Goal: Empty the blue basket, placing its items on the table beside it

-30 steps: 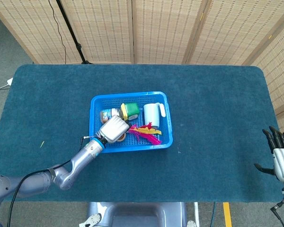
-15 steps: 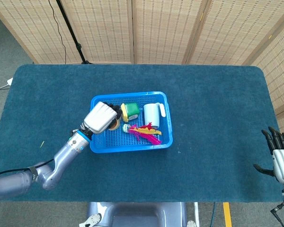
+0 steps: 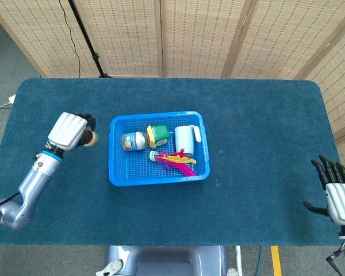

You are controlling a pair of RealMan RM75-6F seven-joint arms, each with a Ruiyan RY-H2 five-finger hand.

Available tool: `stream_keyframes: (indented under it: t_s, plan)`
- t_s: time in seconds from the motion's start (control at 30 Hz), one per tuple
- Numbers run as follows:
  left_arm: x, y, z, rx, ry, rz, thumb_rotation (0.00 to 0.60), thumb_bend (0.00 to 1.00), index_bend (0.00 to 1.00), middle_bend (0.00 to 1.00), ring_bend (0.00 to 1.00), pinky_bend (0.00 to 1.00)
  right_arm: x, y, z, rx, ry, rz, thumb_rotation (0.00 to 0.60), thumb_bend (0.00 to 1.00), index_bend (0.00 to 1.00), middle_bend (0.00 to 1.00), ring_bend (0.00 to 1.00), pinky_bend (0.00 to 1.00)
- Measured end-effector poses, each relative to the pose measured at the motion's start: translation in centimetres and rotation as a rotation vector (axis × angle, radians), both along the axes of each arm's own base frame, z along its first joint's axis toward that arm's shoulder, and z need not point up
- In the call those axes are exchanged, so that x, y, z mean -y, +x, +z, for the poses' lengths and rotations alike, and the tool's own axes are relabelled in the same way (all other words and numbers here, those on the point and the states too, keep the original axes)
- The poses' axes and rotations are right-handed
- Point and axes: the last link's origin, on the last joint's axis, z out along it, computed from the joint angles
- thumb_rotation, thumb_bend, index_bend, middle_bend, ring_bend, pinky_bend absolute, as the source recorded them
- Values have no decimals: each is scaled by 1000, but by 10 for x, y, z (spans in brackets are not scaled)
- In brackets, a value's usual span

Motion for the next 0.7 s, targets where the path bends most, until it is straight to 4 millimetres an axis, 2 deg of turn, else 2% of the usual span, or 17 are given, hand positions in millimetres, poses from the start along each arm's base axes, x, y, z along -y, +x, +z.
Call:
stream_keyframes:
  t_s: [0.1, 0.17, 0.23, 0.3, 0.33, 0.4, 0.5, 0.7]
  plan:
    - [-2, -25, -9, -16, -11, 53, 600, 638, 679, 493, 524, 649, 0, 1, -2, -1, 6, 0, 600, 0, 0, 0, 0, 0]
    - [-3, -39, -17, -17, -19, 80, 600, 583, 573, 389, 402, 606, 0, 1, -3, -2, 12, 1, 600, 0, 0, 0, 0, 0]
    - [-3, -50, -26, -14, -33, 99, 600, 441, 226, 112, 125, 409, 0, 1, -4, -2, 18, 1, 600, 0, 0, 0, 0, 0]
    - [-3, -58, -34, -17, -57, 114, 600, 320, 21, 0, 3, 236, 0, 1, -4, -3, 18, 1, 600, 0, 0, 0, 0, 0]
    - [-2, -61, -37, -21, -77, 127, 600, 271, 0, 0, 0, 171, 0, 1, -4, -4, 18, 0, 600, 0, 0, 0, 0, 0]
    - [0, -64, -40, -22, -111, 148, 600, 227, 0, 0, 0, 107, 0, 1, -4, -4, 16, -2, 600, 0, 0, 0, 0, 0]
    - [5, -62, -40, 0, -155, 164, 600, 211, 0, 0, 0, 97, 0, 1, -3, -3, 14, -3, 600, 0, 0, 0, 0, 0]
    - [15, -42, -21, 82, -162, 112, 600, 211, 0, 0, 0, 96, -1, 0, 0, 2, 8, -4, 600, 0, 0, 0, 0, 0]
